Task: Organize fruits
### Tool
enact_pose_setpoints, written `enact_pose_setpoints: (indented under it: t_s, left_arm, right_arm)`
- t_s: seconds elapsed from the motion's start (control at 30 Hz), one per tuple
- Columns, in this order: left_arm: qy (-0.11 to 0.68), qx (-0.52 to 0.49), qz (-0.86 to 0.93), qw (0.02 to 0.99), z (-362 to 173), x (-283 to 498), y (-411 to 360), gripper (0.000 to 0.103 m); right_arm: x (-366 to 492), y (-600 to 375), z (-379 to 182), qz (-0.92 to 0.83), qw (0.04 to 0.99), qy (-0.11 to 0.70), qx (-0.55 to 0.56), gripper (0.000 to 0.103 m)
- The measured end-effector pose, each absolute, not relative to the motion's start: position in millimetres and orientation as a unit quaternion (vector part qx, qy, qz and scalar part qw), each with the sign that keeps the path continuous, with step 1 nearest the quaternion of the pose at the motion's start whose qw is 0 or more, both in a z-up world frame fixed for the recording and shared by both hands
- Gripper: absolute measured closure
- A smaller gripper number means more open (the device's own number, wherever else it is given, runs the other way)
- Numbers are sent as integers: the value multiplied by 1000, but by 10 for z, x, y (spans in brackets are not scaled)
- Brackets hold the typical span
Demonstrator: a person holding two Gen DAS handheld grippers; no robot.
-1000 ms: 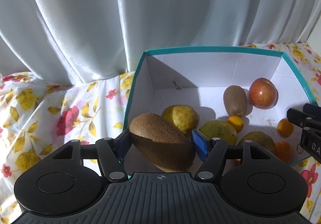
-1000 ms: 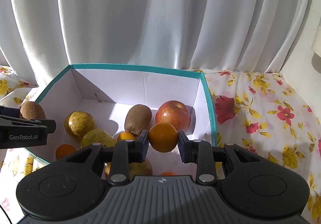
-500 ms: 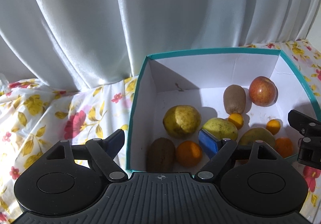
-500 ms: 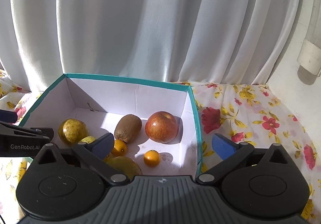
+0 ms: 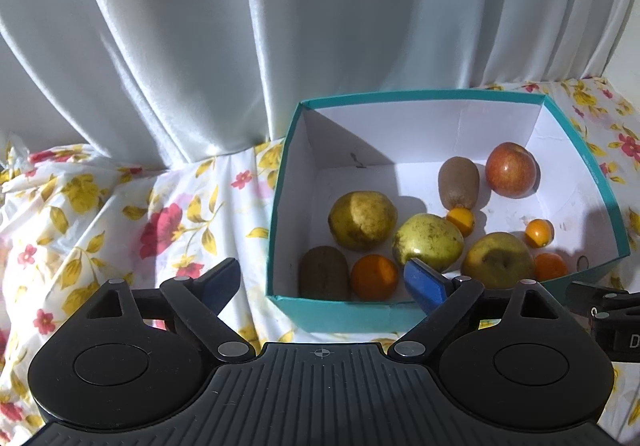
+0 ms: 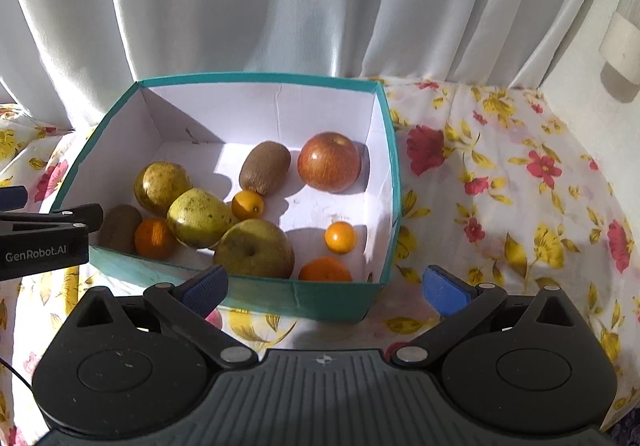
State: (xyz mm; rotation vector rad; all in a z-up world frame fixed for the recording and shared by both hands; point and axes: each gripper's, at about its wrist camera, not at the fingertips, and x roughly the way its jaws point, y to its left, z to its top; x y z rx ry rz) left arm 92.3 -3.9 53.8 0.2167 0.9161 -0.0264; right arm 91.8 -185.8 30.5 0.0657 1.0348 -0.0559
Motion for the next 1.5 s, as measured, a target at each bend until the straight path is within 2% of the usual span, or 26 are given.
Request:
enact_pose_setpoints:
  t_s: [0.3,0.6,1.5]
  left_arm:
    - [527,102,-15,844,456,1027,2,10]
    - [572,98,-17,814,330,1120,-5,10]
    - [597,106,-15,795,135,1210,-36,10]
  right_arm:
    - [1022,-1812,283,-51,828,558,35,0]
    - [1186,-1704,180,-28,792,609,32,0]
    - [1360,-1706,-5,-35,770,636,28,0]
